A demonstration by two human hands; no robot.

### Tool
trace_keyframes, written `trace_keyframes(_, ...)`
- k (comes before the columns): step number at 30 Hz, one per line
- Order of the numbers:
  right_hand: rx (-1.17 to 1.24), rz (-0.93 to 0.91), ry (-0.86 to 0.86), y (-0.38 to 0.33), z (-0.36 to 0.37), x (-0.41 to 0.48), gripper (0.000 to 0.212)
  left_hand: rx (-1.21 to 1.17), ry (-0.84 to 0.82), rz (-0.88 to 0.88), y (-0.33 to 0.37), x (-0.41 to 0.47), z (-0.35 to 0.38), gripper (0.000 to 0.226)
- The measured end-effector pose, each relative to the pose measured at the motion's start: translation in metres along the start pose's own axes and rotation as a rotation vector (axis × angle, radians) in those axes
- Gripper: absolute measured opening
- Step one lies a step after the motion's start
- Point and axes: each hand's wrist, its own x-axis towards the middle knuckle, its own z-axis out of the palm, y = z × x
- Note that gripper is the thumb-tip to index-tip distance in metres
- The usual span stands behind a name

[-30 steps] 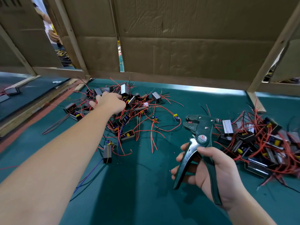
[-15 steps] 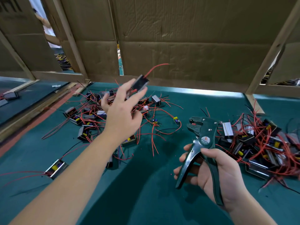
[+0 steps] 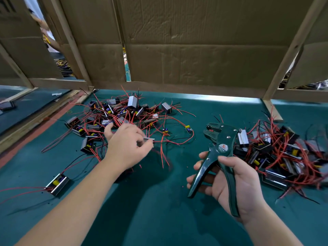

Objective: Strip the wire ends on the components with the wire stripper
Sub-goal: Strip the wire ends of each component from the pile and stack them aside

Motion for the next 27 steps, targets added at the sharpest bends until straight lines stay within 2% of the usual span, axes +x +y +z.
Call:
trace_keyframes(2,-0.004,0.002,0.004,-0.001,0.0,0.0,0.048,0.109,-0.061,-0.098,-0.007,-0.001,0.001,0.057)
trace_keyframes(4,-0.011,0.0,0.005,-0.001,0.0,0.0,0.048,0.169,-0.045,-0.104,-0.005,-0.001,0.0,0.057)
trace_keyframes(6,-0.016,-0.002,0.006,0.0,-0.001,0.001,0.047,0.151,0.033,-0.035,0.003,-0.002,-0.001,0.043)
trace_keyframes(8,-0.015,-0.003,0.008,0.0,-0.002,0.001,0.046,0.102,0.127,0.084,0.014,0.001,-0.002,0.019)
trace_keyframes(9,-0.014,-0.004,0.009,0.0,-0.002,0.001,0.046,0.089,0.12,0.144,0.019,0.003,-0.003,0.021)
trace_keyframes(12,-0.018,-0.011,0.014,-0.001,-0.004,0.001,0.046,0.067,-0.118,0.309,0.034,0.013,0.0,0.047)
trace_keyframes(15,-0.019,-0.017,0.015,-0.001,-0.004,0.0,0.049,-0.035,-0.331,0.192,0.04,0.021,0.01,0.058)
trace_keyframes(18,-0.013,-0.021,0.013,-0.001,-0.004,0.0,0.053,-0.08,-0.374,0.067,0.037,0.029,0.015,0.048)
trace_keyframes(22,-0.006,-0.014,0.004,-0.002,-0.005,0.0,0.048,-0.05,-0.228,0.098,0.028,0.035,0.018,0.017)
trace_keyframes(27,0.029,-0.005,-0.02,-0.003,-0.003,0.001,0.075,-0.328,0.186,0.089,0.024,0.016,0.024,0.012)
